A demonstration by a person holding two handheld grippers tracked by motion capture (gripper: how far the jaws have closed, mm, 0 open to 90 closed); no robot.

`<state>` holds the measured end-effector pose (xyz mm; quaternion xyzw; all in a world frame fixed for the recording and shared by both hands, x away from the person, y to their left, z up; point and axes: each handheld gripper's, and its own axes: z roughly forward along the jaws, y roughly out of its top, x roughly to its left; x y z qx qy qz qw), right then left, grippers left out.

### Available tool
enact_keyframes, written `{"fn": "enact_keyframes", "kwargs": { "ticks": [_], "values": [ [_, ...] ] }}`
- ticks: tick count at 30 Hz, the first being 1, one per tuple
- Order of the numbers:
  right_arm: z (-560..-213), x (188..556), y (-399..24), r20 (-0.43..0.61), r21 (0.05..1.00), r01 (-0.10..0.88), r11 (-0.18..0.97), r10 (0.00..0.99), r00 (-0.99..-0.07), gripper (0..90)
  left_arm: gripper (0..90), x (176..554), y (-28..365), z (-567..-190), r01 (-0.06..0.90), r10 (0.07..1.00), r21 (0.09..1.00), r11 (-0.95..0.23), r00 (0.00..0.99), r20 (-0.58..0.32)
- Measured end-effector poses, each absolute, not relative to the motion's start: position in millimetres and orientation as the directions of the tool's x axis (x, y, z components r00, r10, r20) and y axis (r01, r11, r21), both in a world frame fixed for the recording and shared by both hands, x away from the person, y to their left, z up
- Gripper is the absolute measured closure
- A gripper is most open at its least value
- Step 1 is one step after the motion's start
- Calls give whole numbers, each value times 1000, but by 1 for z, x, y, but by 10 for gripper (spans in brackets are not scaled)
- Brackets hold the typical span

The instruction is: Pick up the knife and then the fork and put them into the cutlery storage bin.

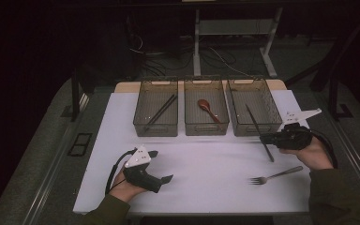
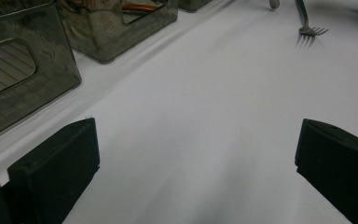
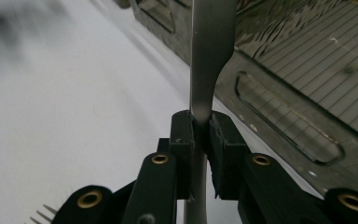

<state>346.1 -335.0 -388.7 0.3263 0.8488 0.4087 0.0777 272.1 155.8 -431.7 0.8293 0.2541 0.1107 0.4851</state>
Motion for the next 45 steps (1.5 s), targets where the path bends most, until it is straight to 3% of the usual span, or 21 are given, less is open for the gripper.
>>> {"fn": "enact_keyframes", "kwargs": {
  "ticks": [17,33,45],
  "values": [
    [-355,354,-343,144,816,492,304,717,-682,805,0,272,157,-431,320,535,861,-394,842,-69],
    [-313,389,-335,95,838,474,273,781,-617,804,0,271,157,-430,321,549,863,-391,833,-61],
    [-322,428,-333,68,819,514,256,846,-529,804,0,270,156,-429,315,543,868,-384,837,-63]
  ]
}}
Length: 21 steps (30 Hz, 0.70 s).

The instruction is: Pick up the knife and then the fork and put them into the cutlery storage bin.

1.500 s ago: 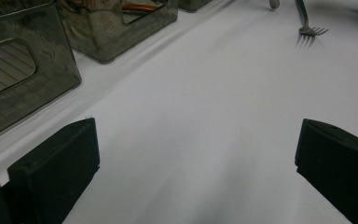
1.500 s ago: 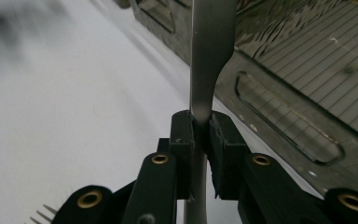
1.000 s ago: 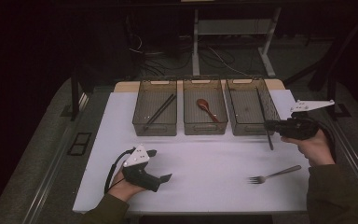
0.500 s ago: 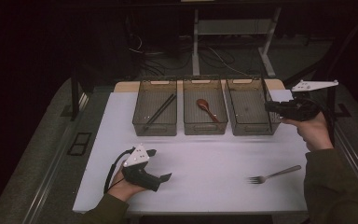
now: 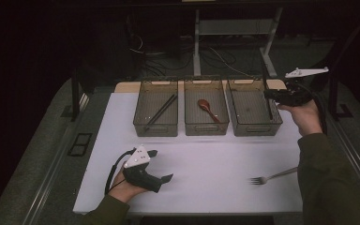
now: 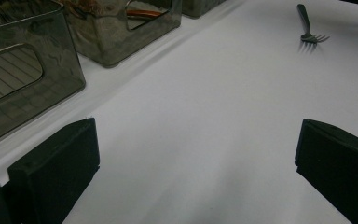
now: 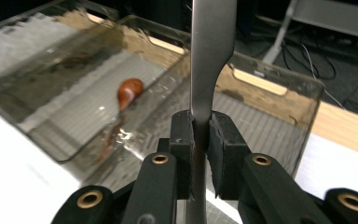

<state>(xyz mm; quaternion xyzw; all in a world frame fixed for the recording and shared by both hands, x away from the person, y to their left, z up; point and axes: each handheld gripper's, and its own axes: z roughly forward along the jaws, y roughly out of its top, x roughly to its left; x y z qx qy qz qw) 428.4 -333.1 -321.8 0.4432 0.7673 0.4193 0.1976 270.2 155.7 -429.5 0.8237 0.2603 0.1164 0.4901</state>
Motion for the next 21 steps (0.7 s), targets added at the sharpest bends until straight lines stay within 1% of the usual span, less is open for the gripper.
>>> {"fn": "enact_keyframes", "kwargs": {
  "ticks": [5,17,21],
  "values": [
    [-335,439,-336,70,788,560,254,867,-492,804,0,270,156,-429,315,541,869,-382,839,-67],
    [-360,452,-337,62,698,658,284,891,-450,804,0,269,155,-429,314,535,871,-378,842,-71],
    [-367,456,-336,60,673,678,296,892,-449,803,0,269,155,-429,316,535,872,-374,842,-75]
  ]
}}
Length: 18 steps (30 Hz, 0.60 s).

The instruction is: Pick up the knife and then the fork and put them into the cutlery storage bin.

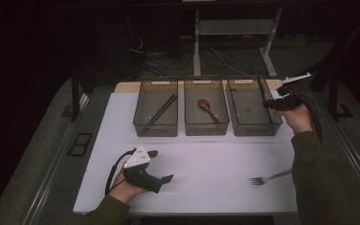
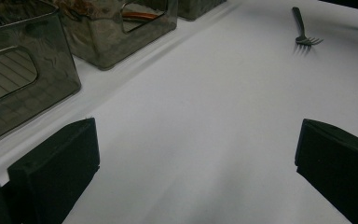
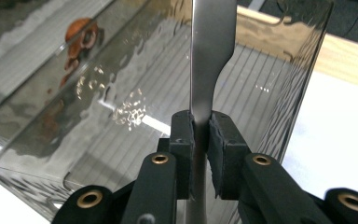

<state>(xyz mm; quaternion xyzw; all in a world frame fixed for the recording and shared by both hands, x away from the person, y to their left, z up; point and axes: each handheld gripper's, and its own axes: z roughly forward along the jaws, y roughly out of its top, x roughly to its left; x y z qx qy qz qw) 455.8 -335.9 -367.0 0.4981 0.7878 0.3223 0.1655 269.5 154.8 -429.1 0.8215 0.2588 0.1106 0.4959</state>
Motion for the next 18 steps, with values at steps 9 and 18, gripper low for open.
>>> {"fn": "enact_keyframes", "kwargs": {
  "ticks": [9,18],
  "values": [
    [-380,460,-334,51,623,713,321,893,-447,803,0,269,155,-429,314,532,870,-380,844,-72],
    [-388,464,-330,60,602,734,316,898,-436,802,0,268,155,-429,310,530,872,-380,845,-70]
  ]
}}
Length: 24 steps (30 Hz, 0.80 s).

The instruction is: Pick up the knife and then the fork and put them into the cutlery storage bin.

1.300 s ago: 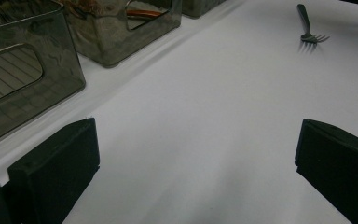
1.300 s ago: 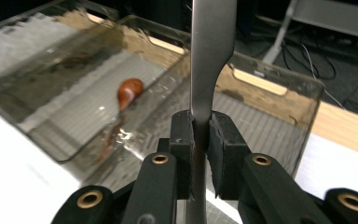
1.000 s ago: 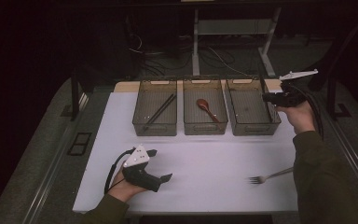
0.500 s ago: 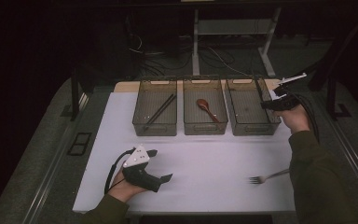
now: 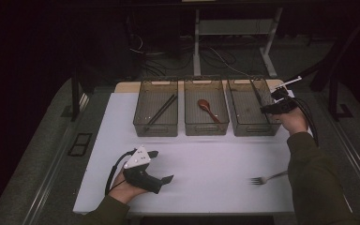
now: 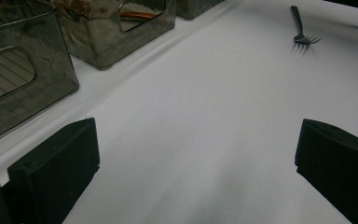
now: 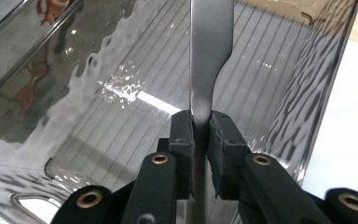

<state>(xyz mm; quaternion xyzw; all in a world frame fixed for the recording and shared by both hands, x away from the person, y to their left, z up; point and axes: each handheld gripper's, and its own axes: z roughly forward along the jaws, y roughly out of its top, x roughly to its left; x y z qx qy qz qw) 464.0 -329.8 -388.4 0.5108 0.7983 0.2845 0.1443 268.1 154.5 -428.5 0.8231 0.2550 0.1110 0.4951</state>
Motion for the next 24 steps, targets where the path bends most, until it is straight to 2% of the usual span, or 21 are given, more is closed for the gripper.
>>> {"fn": "enact_keyframes", "kwargs": {
  "ticks": [12,17,24],
  "values": [
    [-392,467,-325,57,605,730,317,898,-437,787,0,268,154,-428,309,527,871,-382,847,-70],
    [-388,465,-326,72,628,714,308,892,-447,744,0,268,154,-428,310,525,870,-385,848,-70],
    [-374,455,-329,122,678,683,274,874,-471,628,0,268,153,-429,310,526,869,-387,848,-68]
  ]
}}
